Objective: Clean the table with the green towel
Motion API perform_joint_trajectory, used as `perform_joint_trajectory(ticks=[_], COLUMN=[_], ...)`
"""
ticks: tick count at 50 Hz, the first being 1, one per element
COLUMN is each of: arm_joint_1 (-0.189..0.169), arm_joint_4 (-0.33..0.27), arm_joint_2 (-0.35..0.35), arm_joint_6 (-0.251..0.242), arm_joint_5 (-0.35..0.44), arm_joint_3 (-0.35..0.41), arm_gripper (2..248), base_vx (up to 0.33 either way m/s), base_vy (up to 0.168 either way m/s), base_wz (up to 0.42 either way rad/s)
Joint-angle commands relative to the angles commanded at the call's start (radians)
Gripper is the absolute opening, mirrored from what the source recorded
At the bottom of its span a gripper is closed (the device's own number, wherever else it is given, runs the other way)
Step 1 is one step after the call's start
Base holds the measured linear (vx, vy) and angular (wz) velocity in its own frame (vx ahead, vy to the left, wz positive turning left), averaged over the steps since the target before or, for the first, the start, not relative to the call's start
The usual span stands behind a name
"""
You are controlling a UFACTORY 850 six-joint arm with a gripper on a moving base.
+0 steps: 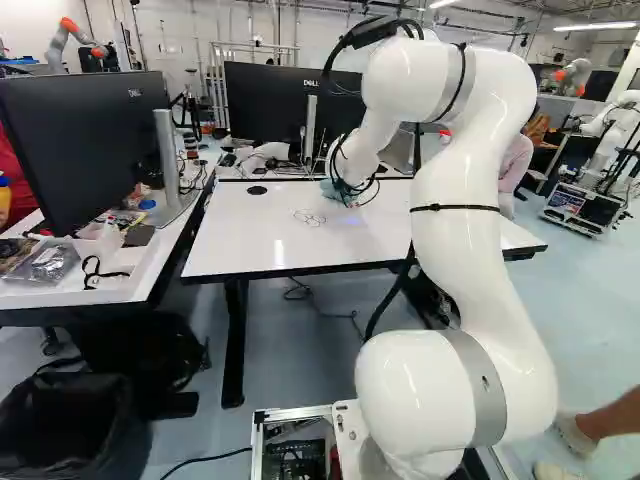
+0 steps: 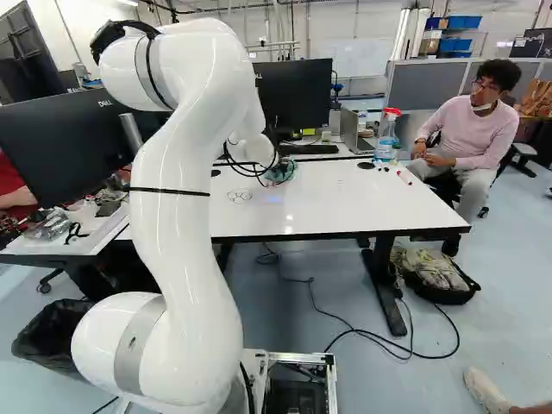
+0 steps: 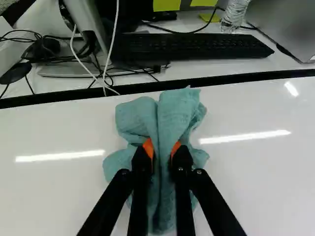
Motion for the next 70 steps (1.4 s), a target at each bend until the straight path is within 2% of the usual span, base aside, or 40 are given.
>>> perform_joint_trajectory(ticks=[21, 46, 70], arm_joint_1=[0.006, 0.066, 0.117], arm_joint_4=[0.0, 0.0, 0.0], arm_joint_2=[0.038, 0.112, 0.199], arm_joint_6=[0.0, 0.0, 0.0], arm_joint_5=[0.0, 0.0, 0.0], arm_joint_3=[0.011, 0.048, 0.144], arm_gripper=[55, 55, 55], base_vx=[0.0, 0.0, 0.0], base_vy=[0.0, 0.0, 0.0], base_wz=[0.0, 0.0, 0.0])
